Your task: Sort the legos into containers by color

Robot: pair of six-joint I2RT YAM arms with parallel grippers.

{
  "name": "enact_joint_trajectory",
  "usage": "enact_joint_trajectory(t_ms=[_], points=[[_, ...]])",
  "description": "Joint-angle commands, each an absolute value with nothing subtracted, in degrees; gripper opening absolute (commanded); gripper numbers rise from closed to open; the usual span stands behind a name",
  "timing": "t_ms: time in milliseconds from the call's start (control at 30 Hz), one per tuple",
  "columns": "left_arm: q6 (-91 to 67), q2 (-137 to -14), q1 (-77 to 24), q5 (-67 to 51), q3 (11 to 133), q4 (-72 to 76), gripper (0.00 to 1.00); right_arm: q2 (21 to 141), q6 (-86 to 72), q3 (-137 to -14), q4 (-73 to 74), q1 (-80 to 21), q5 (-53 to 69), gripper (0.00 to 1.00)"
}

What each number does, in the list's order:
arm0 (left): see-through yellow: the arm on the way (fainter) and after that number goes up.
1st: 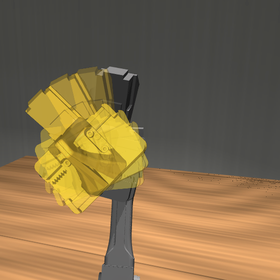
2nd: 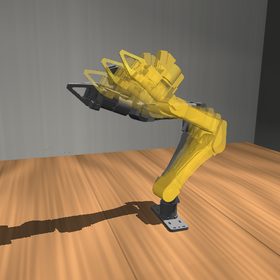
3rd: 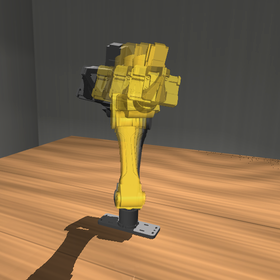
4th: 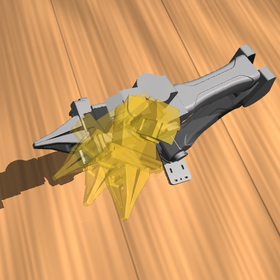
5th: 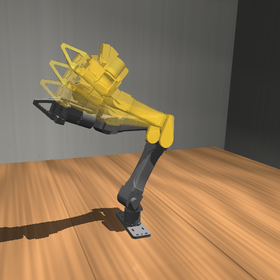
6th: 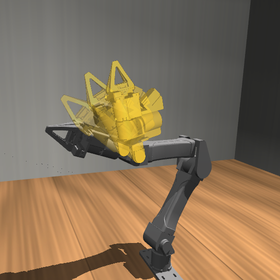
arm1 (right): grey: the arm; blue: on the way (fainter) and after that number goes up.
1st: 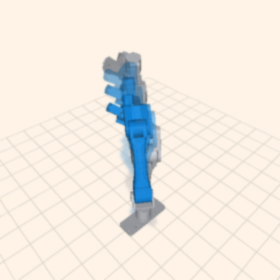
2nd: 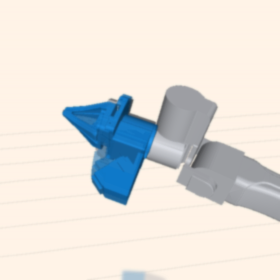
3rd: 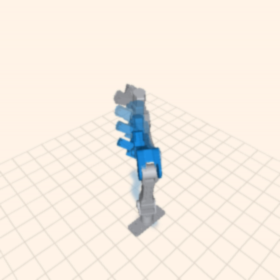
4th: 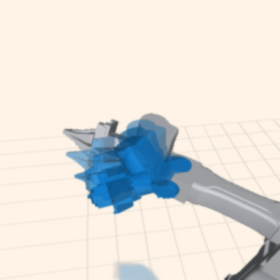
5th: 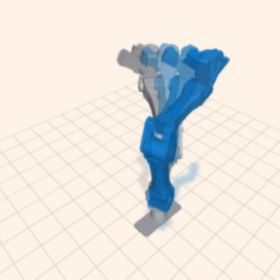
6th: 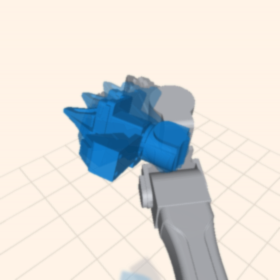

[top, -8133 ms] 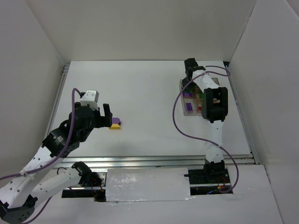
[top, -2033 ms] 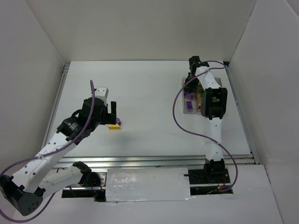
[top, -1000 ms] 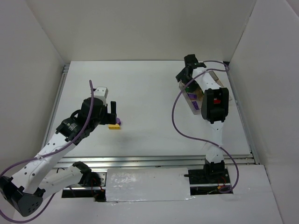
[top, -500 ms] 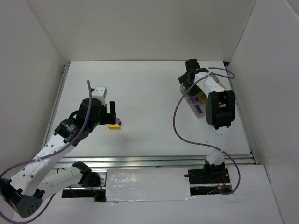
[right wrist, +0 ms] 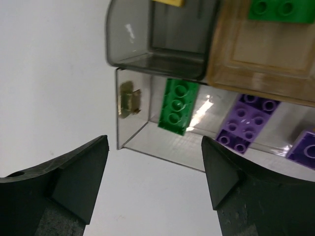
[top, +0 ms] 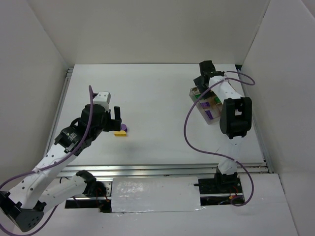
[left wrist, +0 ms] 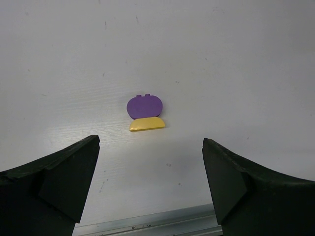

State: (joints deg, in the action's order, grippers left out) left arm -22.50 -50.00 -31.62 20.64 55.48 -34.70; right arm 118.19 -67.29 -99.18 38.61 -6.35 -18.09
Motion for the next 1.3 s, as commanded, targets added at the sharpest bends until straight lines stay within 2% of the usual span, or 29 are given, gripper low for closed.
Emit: enact_joint_trajectory(t_ms=[0, 33, 233, 333, 433, 467, 500, 800, 1267], points=[[-21.5, -48.8, -31.4, 20.0, 55.5, -32.9, 0.98, 113.3, -70.0, -96.9, 38.9, -5.5, -22.1, 0.82], [-21.5, -48.9, -31.4, 19.9, 55.5, -32.9, 0.98, 113.1, -70.0, -96.3, 38.6, -5.5, -22.1, 0.76], [-21.6, -48.3, -31.4, 20.2, 55.4, -33.0, 0.98, 115.8, -70.3, -98.2, 39.7, -4.6, -20.9, 0.74], [-21.6, -48.3, -31.4, 20.5, 55.3, -32.9, 0.98, 117.4, -70.5, -99.4, 40.6, -4.2, -19.9, 0.65], [-21.6, -48.6, -31.4, 20.4, 55.4, -33.0, 0.98, 117.6, -70.8, -99.2, 39.7, -4.2, -19.2, 0.63], [-21.6, -48.7, -31.4, 20.4, 55.5, -33.1, 0.98, 117.7, -71.0, -99.1, 39.5, -4.2, -19.2, 0.6], [-21.6, -48.7, -31.4, 20.4, 55.5, -33.0, 0.98, 117.8, -71.0, -99.2, 39.5, -4.2, -18.7, 0.49], [-21.6, -48.5, -31.4, 20.3, 55.4, -33.1, 0.98, 118.2, -71.8, -96.8, 38.0, -4.2, -17.5, 0.52], [-21.5, -46.8, -31.4, 20.1, 55.4, -33.0, 0.98, 126.1, -73.1, -103.3, 41.6, -3.6, -15.7, 0.52]])
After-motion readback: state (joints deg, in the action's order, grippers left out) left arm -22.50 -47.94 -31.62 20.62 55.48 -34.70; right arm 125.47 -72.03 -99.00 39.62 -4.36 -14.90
